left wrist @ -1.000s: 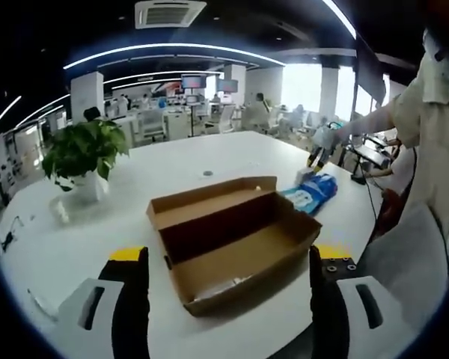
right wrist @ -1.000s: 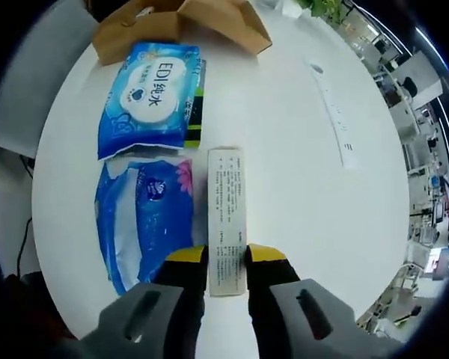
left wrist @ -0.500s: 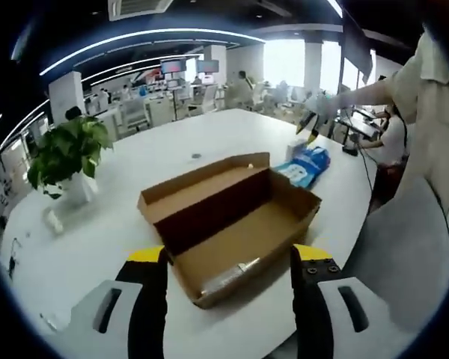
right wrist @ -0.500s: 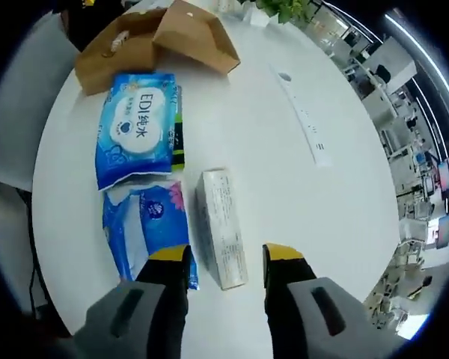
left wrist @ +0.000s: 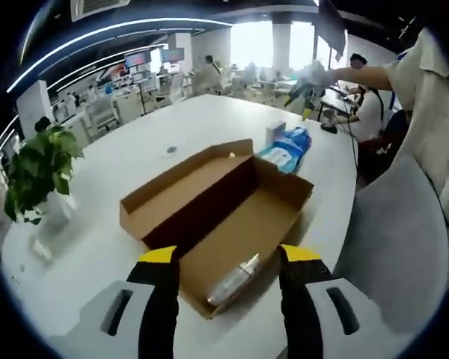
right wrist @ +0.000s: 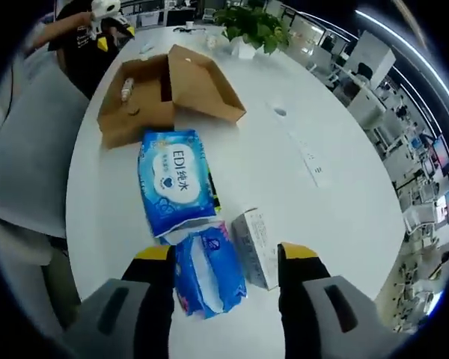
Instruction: Operate the shoe box by opening the lid, removing the specified soft item, and placing it in the target area until the item is outside and the box remains undamaged.
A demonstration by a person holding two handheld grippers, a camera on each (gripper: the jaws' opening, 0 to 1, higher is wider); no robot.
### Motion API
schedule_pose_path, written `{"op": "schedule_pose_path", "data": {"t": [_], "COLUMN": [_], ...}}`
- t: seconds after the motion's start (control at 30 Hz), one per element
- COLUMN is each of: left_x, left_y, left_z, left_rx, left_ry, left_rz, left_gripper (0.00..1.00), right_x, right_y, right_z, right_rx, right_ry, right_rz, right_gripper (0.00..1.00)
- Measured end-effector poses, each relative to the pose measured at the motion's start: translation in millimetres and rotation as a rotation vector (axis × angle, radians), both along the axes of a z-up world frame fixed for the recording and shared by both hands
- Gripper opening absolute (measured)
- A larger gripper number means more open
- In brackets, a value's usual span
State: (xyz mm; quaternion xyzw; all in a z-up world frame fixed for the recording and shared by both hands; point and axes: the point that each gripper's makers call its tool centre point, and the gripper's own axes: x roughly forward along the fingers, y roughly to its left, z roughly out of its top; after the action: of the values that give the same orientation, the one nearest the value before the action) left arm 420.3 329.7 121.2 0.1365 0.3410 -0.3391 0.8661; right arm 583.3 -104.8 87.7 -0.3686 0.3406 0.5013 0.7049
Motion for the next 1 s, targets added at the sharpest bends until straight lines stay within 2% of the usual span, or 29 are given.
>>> {"op": "schedule_pose_path", "data": {"t": [0.1,0.27,0.4,0.5,0.57,0.73,0.9,1.0], "left_x": [5.6,8.4,11.7,15.1,15.6,21.6,24.1,27.9], "left_y": [-1.1,-7.6,-6.5,-6.7,-7.4,-11.4,-15.2,-17.1], "left_z": [-2.6,-6.7,-11.1,-13.3,-15.4,-20.6,-29.9,-33.8], "left_rx": [0.021,0.025,0.071,0.086,0.106,0.14,0.193,0.218], "left_ry": [0.009,0.069,0.089,0.107,0.116,0.131,0.175,0.195], "left_rz": [-0.03,-0.1,-0.155,-0.182,-0.228,-0.29,-0.378,-0.418], "left_gripper": [0.55,0.53,0.53,0.53,0.54,0.55,0.55,0.54], "right_x": [-13.8,-43.5,-63.1,-73.3,-79.0,-94.9,-108.7,-119.9], "right_y": [6.5,21.1,30.3,35.2,38.2,44.1,53.7,60.9], "right_z": [9.4,26.9,36.1,40.5,42.4,45.1,52.1,55.5], "right_rx": [0.033,0.102,0.156,0.191,0.212,0.236,0.29,0.315], "right_ry": [0.0,0.0,0.001,0.0,-0.001,-0.024,-0.039,-0.041], "right_rz": [-0.039,-0.07,-0.125,-0.176,-0.201,-0.24,-0.287,-0.308], "right_gripper": [0.59,0.65,0.71,0.77,0.8,0.9,0.96,0.96]}}
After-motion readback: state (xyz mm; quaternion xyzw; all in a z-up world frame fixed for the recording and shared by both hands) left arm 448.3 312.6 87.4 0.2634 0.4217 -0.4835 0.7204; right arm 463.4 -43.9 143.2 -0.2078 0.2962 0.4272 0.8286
